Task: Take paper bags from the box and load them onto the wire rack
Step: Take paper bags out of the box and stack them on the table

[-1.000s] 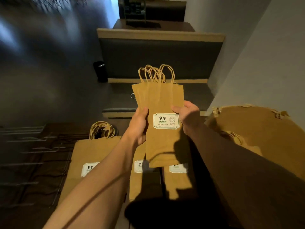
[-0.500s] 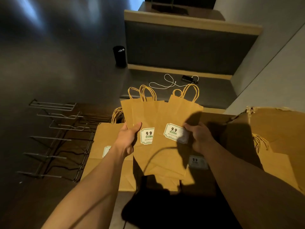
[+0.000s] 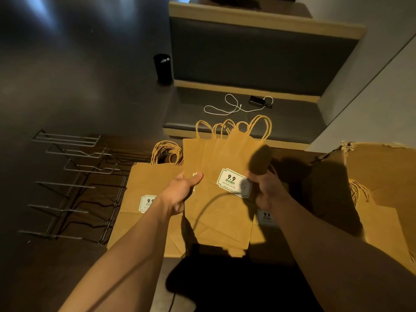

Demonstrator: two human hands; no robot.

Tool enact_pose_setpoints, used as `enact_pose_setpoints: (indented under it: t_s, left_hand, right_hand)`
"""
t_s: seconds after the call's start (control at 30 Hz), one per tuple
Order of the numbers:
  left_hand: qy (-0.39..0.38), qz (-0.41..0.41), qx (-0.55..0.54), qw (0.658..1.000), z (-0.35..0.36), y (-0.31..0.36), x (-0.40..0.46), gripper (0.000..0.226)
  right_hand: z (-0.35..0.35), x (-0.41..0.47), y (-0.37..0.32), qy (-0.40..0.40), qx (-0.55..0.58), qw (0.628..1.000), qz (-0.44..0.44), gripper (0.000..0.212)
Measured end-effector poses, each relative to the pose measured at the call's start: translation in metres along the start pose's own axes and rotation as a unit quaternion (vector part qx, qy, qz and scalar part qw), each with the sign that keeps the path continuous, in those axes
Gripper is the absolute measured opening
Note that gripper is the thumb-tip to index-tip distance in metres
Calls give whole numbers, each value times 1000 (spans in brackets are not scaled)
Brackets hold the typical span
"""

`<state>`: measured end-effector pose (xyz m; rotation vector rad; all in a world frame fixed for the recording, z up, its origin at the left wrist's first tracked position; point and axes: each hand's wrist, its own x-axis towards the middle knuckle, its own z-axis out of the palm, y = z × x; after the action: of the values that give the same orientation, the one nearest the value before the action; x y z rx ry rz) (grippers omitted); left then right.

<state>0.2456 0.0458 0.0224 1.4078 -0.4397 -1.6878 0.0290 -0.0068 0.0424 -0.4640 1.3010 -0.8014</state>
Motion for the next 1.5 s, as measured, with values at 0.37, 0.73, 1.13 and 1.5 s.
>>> enact_pose_setpoints:
  t_s: [0.37, 0.73, 1.13, 1.5]
  left_hand:
    - [54, -22, -35, 998, 2, -15, 5, 43]
    - [-12, 69, 130, 989, 55, -13, 6, 18]
    - [-8, 166, 268, 949, 37, -36, 18, 54]
    - [22, 178, 331, 927, 35, -50, 24, 50]
  right_hand:
    - [-33, 5, -4, 12, 8, 1000, 4, 28]
    - [-10, 1, -1, -44, -82, 995, -43, 46]
    - [0, 0, 17, -12, -130, 985, -116, 19]
    - [1, 11, 29, 53, -248, 960, -115, 31]
